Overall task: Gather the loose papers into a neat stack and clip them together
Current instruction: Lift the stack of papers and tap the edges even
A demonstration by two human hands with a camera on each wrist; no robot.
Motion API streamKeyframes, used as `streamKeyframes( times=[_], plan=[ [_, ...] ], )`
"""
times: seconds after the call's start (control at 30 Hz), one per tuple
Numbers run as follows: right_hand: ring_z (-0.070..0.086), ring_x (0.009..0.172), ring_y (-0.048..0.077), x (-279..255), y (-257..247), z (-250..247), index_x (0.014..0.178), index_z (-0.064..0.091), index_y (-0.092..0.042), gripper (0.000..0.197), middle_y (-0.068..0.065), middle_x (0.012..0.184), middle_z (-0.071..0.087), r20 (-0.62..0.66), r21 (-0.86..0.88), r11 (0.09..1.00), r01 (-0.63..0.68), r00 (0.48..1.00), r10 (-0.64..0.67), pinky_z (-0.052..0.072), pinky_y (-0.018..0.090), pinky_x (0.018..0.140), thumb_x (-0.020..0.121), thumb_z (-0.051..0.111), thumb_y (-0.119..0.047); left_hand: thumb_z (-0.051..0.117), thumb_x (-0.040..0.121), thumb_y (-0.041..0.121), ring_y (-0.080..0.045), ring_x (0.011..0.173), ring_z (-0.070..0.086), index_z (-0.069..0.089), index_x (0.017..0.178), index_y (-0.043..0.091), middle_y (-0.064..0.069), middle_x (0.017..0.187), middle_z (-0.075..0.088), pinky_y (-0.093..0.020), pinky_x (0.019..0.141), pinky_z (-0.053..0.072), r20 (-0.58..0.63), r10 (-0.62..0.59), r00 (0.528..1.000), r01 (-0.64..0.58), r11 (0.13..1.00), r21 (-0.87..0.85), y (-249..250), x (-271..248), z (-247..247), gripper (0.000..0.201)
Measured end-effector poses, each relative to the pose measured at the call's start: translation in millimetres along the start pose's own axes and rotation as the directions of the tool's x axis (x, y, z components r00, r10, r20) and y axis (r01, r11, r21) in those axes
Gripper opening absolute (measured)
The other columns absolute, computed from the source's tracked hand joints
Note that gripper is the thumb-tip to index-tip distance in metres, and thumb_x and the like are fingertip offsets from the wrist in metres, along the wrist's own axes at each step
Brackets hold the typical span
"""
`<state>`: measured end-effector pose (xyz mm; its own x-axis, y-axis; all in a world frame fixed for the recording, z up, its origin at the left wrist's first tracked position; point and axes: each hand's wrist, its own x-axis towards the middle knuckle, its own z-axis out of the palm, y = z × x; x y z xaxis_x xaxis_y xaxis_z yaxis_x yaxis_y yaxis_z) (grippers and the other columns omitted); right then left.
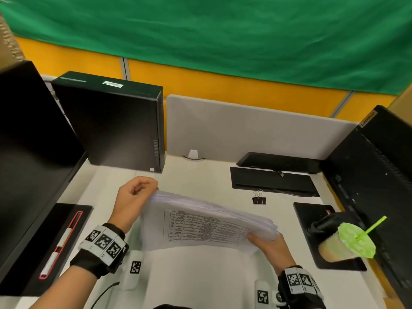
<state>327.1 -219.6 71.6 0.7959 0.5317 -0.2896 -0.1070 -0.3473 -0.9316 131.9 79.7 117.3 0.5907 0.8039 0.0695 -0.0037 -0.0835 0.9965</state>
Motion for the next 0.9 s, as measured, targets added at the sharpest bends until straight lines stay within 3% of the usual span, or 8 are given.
streamKeyframes(
  times=[0.1, 0.2, 0.37, 0.47, 0.57, 0.7, 0.8, 0.9],
  plan=[
    [0.068, 0.1, 0.019, -1, 1, 1, 0.111, 0.068, -0.015, 0.038, 0.005, 0.106, 0.074, 0.005, -0.007, 1.0, 0.008, 1.0, -0.008, 0.051, 0.041, 0.096, 0.075, 0.078, -0.013, 0.059, 0.085, 0.003, -0.017, 0.087, 0.062, 0.066, 0.085, 0.02, -0.003, 0.087, 0.067, -0.024, 0.082, 0.047, -0.037, -0.033, 0.999, 0.034, 0.999, 0.018, -8, -2, -1, 0.018],
    [0.069, 0.1, 0.017, -2, -1, 1, 0.112, 0.068, -0.016, 0.038, 0.004, 0.105, 0.074, 0.022, 0.02, 1.0, 0.014, 1.0, -0.015, 0.053, 0.034, 0.091, 0.076, 0.077, -0.013, 0.057, 0.09, 0.029, -0.013, 0.1, 0.059, 0.064, 0.097, 0.024, 0.004, 0.102, 0.065, -0.028, 0.091, 0.044, -0.027, -0.115, 0.993, 0.116, 0.993, 0.036, -20, -7, -7, 0.01],
    [0.069, 0.095, 0.017, 1, -7, 7, 0.106, 0.067, -0.018, 0.03, 0.005, 0.102, 0.074, 0.019, 0.105, 0.994, -0.021, 1.0, 0.019, 0.052, 0.025, 0.078, 0.078, 0.074, -0.01, 0.057, 0.063, 0.074, 0.015, 0.096, 0.06, 0.049, 0.115, 0.035, 0.011, 0.114, 0.062, -0.017, 0.081, 0.045, 0.215, -0.236, 0.948, 0.239, 0.971, 0.012, -35, -30, -14, 0.065],
    [0.069, 0.1, 0.022, 9, -9, 14, 0.11, 0.067, -0.017, 0.068, 0.007, 0.106, 0.074, 0.036, 0.127, 0.991, -0.045, 0.998, 0.041, 0.054, 0.035, 0.087, 0.05, 0.089, -0.041, 0.077, 0.046, 0.068, -0.003, 0.102, 0.066, 0.051, 0.122, 0.031, 0.005, 0.115, 0.069, -0.026, 0.084, 0.053, 0.223, -0.28, 0.934, 0.281, 0.959, 0.031, -48, -31, -11, 0.088],
    [0.07, 0.098, 0.024, 15, -15, 19, 0.106, 0.069, -0.018, 0.088, 0.007, 0.105, 0.075, 0.017, 0.142, 0.989, -0.032, 0.999, 0.03, 0.056, 0.042, 0.089, 0.029, 0.089, -0.055, 0.074, 0.07, 0.046, -0.007, 0.104, 0.065, 0.05, 0.125, 0.031, 0.005, 0.115, 0.068, -0.032, 0.09, 0.052, 0.202, -0.24, 0.949, 0.236, 0.971, 0.045, -37, -29, -1, 0.062],
    [0.069, 0.098, 0.023, 16, -29, 12, 0.11, 0.067, -0.012, 0.049, 0.007, 0.104, 0.074, -0.063, 0.154, 0.988, 0.029, 0.998, -0.02, 0.056, 0.036, 0.081, 0.066, 0.083, -0.022, 0.056, 0.09, 0.012, 0.005, 0.097, 0.057, 0.044, 0.106, 0.041, 0.012, 0.11, 0.058, -0.02, 0.082, 0.046, 0.102, -0.135, 0.986, 0.14, 0.989, -0.041, -17, -27, 6, 0.035],
    [0.069, 0.094, 0.02, 13, -27, 11, 0.105, 0.066, -0.017, 0.034, 0.008, 0.103, 0.073, -0.05, 0.113, 0.993, 0.033, 0.998, -0.027, 0.055, 0.028, 0.074, 0.074, 0.077, -0.007, 0.065, 0.083, 0.034, 0.015, 0.086, 0.06, 0.046, 0.105, 0.038, 0.012, 0.108, 0.058, -0.013, 0.074, 0.045, 0.108, -0.127, 0.986, 0.136, 0.987, -0.081, -14, -31, 6, 0.03],
    [0.067, 0.1, 0.021, 8, -25, 10, 0.11, 0.062, -0.02, 0.042, 0.007, 0.108, 0.071, -0.029, 0.115, 0.993, 0.04, 0.999, -0.037, 0.056, 0.036, 0.084, 0.072, 0.079, -0.011, 0.058, 0.07, 0.06, 0.003, 0.089, 0.059, 0.052, 0.105, 0.026, 0.008, 0.105, 0.058, -0.02, 0.077, 0.044, 0.061, -0.083, 0.995, 0.087, 0.994, -0.066, -17, -32, 6, 0.048]
  ],
)
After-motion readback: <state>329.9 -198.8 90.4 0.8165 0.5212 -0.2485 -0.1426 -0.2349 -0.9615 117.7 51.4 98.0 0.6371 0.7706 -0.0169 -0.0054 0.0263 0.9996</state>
